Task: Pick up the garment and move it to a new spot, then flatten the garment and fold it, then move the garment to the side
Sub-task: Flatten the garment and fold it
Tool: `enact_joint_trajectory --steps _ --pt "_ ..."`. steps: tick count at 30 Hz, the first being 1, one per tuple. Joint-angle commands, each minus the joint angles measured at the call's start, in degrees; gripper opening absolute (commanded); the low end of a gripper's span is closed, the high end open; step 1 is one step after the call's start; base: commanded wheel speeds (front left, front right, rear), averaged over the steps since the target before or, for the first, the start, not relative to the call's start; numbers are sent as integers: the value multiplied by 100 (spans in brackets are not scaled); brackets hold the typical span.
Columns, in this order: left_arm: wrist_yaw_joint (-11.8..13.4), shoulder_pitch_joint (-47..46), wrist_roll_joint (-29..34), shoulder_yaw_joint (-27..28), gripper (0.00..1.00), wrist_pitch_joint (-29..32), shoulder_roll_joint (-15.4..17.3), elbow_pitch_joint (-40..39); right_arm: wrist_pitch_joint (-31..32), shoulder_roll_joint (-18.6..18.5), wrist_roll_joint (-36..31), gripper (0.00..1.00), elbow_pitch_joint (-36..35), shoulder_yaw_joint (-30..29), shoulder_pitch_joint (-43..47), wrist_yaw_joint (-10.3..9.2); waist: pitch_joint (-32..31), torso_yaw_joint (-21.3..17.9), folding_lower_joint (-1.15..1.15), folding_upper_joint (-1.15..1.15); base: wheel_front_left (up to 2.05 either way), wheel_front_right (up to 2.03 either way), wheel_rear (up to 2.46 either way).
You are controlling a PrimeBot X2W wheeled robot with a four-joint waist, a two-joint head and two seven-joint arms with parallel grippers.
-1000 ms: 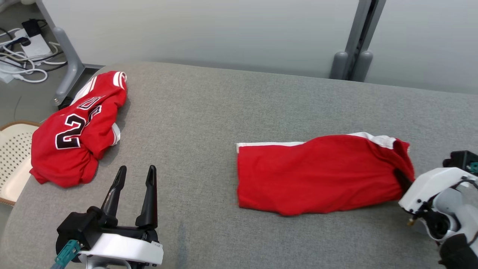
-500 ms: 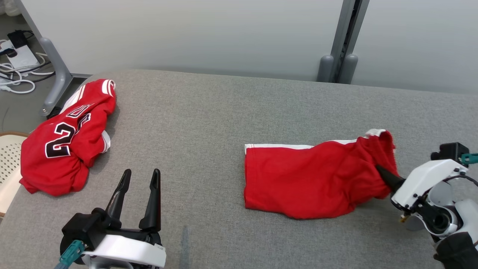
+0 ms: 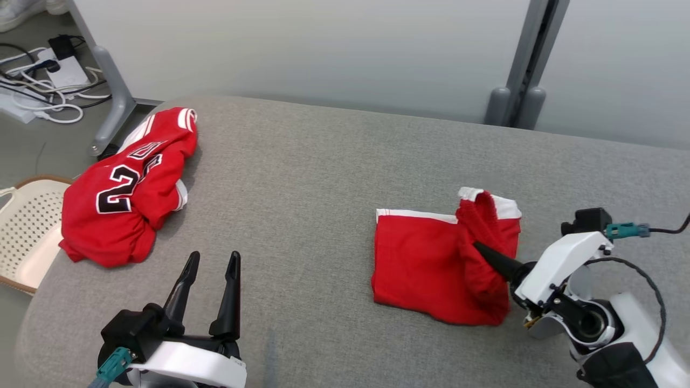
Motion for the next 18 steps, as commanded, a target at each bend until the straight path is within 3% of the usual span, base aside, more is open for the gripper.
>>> enact_joint_trajectory --steps 1,6,18 --pt "-40 -76 -29 0 100 -27 -10 35 46 51 49 0 58 -20 9 4 -17 84 0 0 0 0 0" --pt "-85 -111 -44 -4 100 -38 -13 103 117 300 133 0 358 -32 -158 4 -20 341 0 0 0 0 0" --pt "-129 -80 -16 -19 100 -69 -33 174 58 456 -26 0 1073 -46 -546 4 29 729 0 0 0 0 0"
